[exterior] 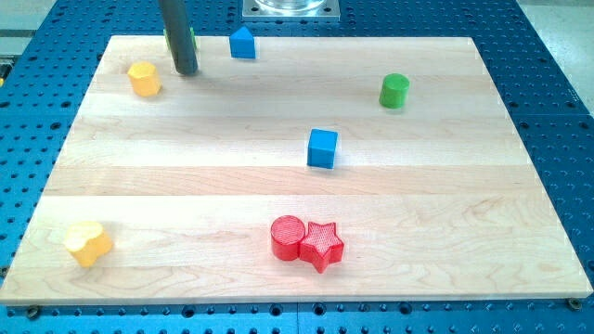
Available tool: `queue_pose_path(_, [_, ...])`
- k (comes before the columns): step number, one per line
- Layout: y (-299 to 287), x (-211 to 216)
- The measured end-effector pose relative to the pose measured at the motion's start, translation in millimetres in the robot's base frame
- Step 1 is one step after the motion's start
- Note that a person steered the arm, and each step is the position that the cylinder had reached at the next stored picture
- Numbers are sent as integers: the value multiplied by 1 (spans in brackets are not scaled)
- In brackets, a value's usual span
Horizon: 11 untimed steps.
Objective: Move the hexagon towards the heart
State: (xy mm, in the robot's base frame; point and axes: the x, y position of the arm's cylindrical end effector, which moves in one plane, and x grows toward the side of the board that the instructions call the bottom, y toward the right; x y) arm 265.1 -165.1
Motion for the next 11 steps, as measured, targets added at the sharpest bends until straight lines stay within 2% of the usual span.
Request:
queue_pose_path(1, [-33, 3])
queue_pose_path(2, [-50, 25])
queue_pose_path(3, [-57, 75])
queue_pose_path(4, [-39, 52])
queue_pose_path(5, [-69, 46])
queue_pose_path(7, [-66, 175])
queue_pose_path(8, [-83, 180])
queue_pose_path(10, [-63, 247])
queue_pose_path(11, [-54, 244])
